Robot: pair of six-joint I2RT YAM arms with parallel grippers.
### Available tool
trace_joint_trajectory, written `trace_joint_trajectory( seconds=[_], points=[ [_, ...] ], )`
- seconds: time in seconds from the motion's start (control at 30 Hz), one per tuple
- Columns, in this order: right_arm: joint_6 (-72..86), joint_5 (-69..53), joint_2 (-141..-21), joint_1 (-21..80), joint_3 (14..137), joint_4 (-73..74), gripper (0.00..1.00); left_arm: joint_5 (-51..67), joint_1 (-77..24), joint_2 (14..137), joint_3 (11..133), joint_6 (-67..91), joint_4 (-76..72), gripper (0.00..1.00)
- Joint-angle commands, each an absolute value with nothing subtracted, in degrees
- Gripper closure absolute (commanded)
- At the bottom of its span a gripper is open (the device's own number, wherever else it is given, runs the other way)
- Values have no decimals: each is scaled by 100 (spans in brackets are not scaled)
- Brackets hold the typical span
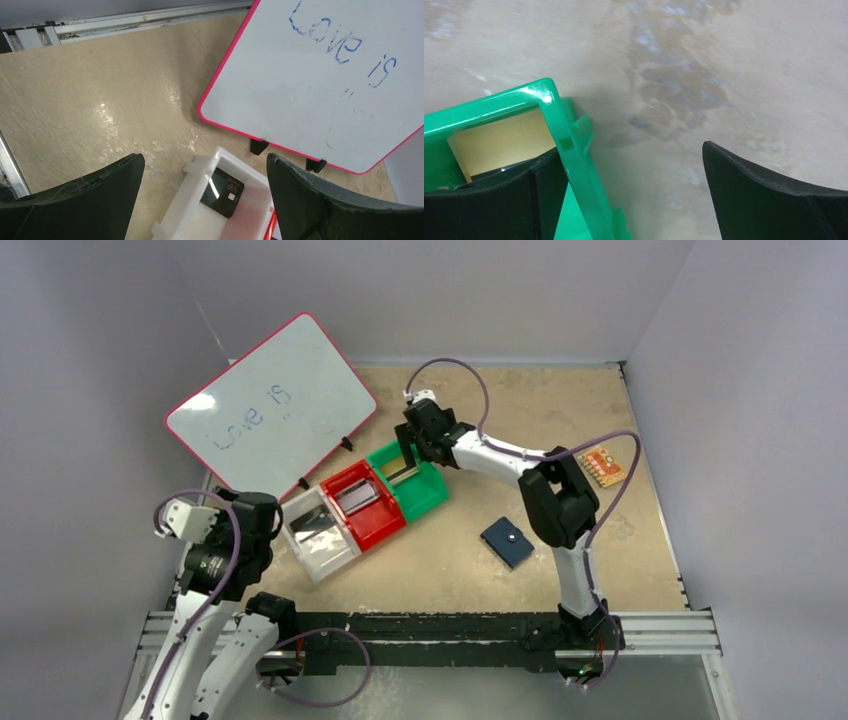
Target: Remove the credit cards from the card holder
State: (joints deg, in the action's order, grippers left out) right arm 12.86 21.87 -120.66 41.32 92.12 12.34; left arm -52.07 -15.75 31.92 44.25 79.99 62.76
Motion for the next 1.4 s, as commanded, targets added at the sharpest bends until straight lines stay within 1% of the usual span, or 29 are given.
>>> trace_joint_trajectory(
  seconds=[0.0,0.37,0.5,0.7,0.93,1.13,1.37],
  points=[
    [1398,2510,-11449,3705,8715,1004,0,-4965,-1527,3272,4278,7910,5762,8],
    [1359,2527,-10545,2843,7482,699,0,-3270,-1525,3886,3973,6719,4266,10],
    [1377,2473,-10269,2545,7159,686,0,-2327,-1535,4159,3910,5956,3616,6],
    [1577,2473,-9882,2184,6618,764,0,-1106,-1535,4605,3686,5553,2818,5],
    [1761,2011,-9432,1803,6085,664,0,304,-1556,5531,3506,5366,1630,5],
    [1771,1501,-8991,1560,6016,727,0,848,-1754,6326,3683,5361,821,6],
    [1802,560,-8529,1155,5874,780,0,759,-2122,7004,4041,5352,567,7]
  ],
)
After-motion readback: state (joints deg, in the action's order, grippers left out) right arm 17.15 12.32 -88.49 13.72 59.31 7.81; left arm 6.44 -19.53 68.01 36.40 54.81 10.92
